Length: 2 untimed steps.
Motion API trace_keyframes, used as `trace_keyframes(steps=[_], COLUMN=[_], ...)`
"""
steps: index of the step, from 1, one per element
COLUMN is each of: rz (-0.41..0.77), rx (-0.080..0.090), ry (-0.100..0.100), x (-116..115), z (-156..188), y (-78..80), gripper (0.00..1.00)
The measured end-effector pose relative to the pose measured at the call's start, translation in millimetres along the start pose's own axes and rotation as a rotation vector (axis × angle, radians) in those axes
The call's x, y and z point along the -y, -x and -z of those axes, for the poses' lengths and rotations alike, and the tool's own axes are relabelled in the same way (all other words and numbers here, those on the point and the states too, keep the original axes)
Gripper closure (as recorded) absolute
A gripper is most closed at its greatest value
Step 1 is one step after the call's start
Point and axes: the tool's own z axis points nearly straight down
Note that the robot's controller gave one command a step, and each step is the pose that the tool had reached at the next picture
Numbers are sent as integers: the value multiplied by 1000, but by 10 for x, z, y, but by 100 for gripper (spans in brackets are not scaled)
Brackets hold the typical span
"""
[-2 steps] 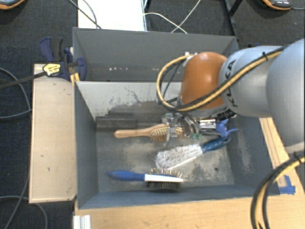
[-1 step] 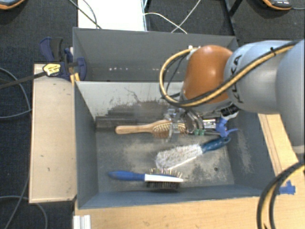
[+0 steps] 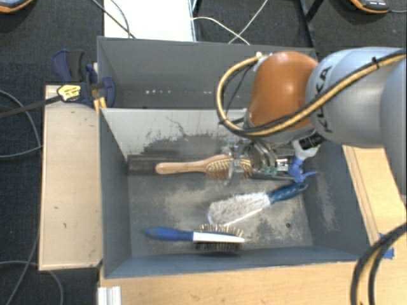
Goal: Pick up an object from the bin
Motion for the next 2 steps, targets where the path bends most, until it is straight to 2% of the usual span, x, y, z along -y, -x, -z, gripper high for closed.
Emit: trace_keyframes(steps=[2], rz=[-1], rx=[5], ry=[0], x=[-3], z=[400], y=[11], gripper=[100])
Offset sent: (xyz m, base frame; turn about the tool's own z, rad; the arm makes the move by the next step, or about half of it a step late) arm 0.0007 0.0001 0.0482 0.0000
